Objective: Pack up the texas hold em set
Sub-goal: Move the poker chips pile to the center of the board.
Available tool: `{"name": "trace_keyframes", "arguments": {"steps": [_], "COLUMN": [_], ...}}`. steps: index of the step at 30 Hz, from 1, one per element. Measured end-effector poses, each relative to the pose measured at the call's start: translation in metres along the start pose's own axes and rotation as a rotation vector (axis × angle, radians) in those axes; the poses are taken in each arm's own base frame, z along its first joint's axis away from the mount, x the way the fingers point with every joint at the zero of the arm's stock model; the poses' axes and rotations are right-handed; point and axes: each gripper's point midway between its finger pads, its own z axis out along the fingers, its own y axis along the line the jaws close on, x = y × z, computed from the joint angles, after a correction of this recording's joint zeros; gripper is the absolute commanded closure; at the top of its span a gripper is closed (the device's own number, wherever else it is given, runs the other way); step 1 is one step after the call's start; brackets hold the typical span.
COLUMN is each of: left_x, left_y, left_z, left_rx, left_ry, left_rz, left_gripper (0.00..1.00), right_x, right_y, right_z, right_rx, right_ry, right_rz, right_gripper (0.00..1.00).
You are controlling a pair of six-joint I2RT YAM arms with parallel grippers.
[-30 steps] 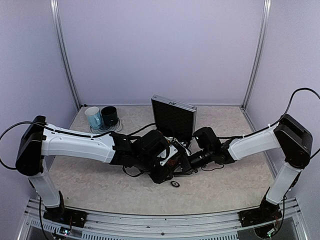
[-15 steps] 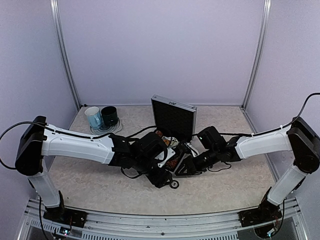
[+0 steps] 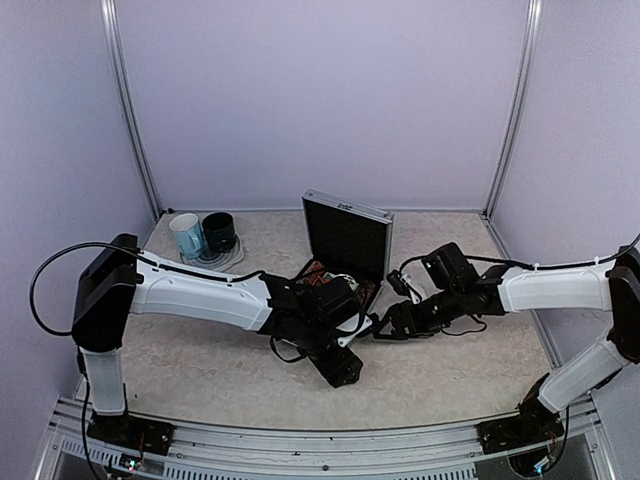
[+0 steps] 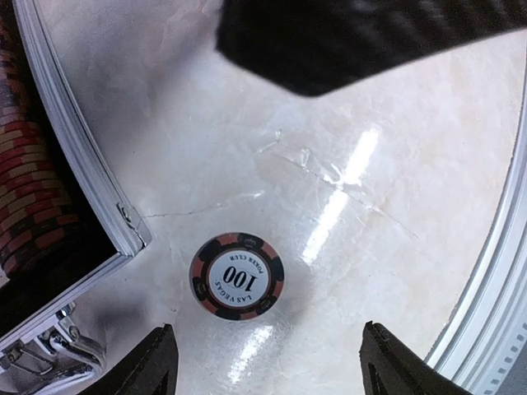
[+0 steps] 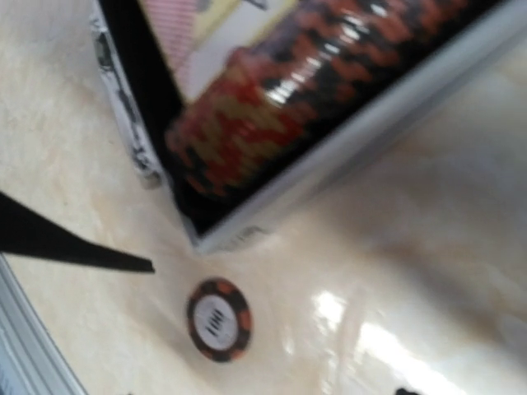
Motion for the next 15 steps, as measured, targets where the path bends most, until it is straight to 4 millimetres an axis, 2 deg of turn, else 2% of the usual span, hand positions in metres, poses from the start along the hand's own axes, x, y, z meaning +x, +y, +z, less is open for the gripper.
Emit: {"name": "trace_keyframes", "arguments": {"steps": [7, 15], "left_x": [-0.007, -0.006], "left_y": [0.000, 0.005], "left_z": [0.015, 0.031], "left_rx": [-0.018, -0.066], "left_ry": [0.051, 0.109], "left_rz": [0.005, 0.018], "left_gripper": [0.30, 0.32], "right_x": [0.009, 0.015], "right_y": [-0.020, -0.026], "right_z": [-0.013, -0.019], "right_rx": [0.044, 0.051], "right_ry": [-0.008, -0.012], "right_rz": [0.032, 0.040], "right_gripper": [0.33, 0.33]}}
